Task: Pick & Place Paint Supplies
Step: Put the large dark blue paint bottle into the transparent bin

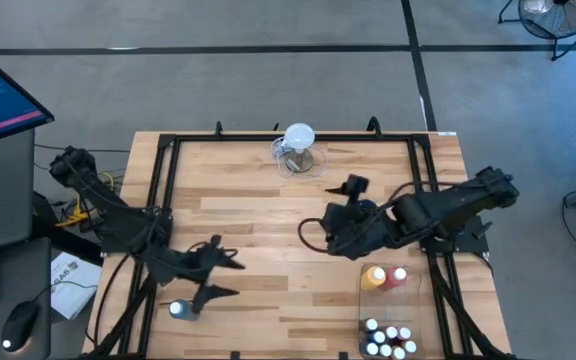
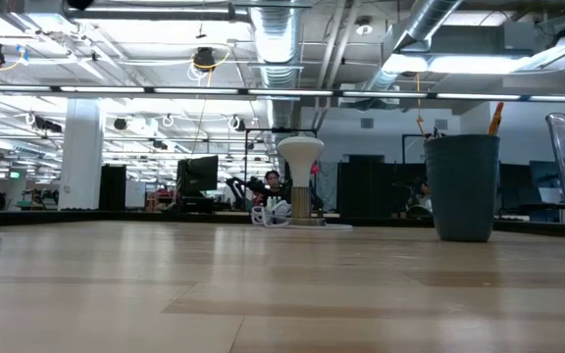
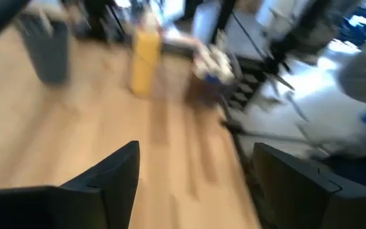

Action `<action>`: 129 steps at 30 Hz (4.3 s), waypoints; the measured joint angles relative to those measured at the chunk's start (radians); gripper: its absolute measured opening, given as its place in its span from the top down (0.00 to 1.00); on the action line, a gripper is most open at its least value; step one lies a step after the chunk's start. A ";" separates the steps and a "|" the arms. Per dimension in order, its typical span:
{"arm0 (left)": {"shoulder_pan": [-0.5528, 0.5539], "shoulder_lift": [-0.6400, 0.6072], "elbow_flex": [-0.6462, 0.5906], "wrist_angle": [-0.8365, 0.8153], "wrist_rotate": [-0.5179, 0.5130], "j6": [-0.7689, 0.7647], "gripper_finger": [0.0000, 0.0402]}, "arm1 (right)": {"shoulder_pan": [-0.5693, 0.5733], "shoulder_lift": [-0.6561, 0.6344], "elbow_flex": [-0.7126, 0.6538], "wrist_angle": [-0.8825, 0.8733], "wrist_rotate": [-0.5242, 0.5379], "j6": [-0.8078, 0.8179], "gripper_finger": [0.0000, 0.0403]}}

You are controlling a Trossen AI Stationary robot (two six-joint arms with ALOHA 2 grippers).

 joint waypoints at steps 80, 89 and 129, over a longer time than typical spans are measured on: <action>-0.617 0.341 0.277 -0.926 0.088 -1.570 0.70 | -0.171 0.000 -0.553 1.171 -0.738 -0.297 0.17; -0.617 0.341 0.271 -0.924 0.061 -1.600 0.51 | -0.171 0.000 -0.553 1.171 -0.738 -0.289 0.17; -0.558 0.481 0.150 -0.836 -0.161 -1.536 0.29 | -0.171 0.000 -0.552 1.171 -0.738 -0.289 0.17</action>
